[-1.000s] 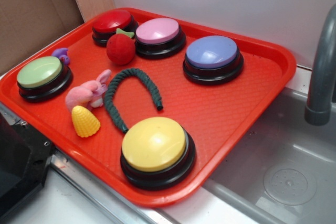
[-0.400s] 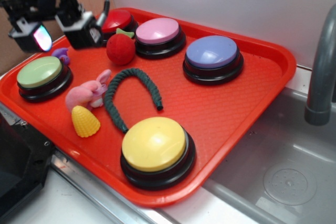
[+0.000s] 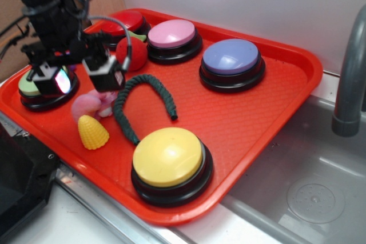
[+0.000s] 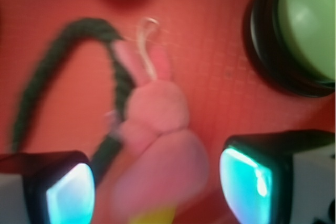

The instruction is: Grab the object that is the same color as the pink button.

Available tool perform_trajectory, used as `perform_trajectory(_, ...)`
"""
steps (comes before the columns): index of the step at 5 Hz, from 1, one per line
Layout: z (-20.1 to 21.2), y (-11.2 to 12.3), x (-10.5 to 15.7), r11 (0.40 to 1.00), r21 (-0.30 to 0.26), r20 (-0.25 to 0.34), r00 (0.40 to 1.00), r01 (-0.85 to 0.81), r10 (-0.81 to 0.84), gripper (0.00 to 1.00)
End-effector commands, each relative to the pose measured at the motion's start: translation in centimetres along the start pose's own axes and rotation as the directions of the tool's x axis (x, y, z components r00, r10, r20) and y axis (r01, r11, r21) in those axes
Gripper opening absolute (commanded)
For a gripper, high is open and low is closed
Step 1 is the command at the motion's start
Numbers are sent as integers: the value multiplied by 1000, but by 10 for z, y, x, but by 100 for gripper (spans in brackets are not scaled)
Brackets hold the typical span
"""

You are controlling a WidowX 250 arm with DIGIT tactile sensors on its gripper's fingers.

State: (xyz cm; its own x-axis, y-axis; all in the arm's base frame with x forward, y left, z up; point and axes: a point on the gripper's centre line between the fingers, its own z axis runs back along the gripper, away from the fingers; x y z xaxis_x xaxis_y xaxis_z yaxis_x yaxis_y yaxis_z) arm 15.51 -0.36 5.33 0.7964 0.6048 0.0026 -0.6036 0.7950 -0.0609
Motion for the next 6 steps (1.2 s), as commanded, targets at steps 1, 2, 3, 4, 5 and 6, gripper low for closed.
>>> perform_trajectory(1,-16,-2,15,998,-23,17,998,-58,58,100)
perform_trajectory(2,-17,-1,16,995,-61,-7,997,-76,76,0)
perform_trajectory(3,-20,0,20,994,-62,-33,996,-89,87,0)
perform_trajectory(4,-17,-1,22,994,-28,18,994,-104,104,0)
perform_trajectory(5,-10,-3,27,995,-29,65,993,-98,100,0)
perform_trajectory(6,10,-8,30,999,-53,34,999,-11,12,0)
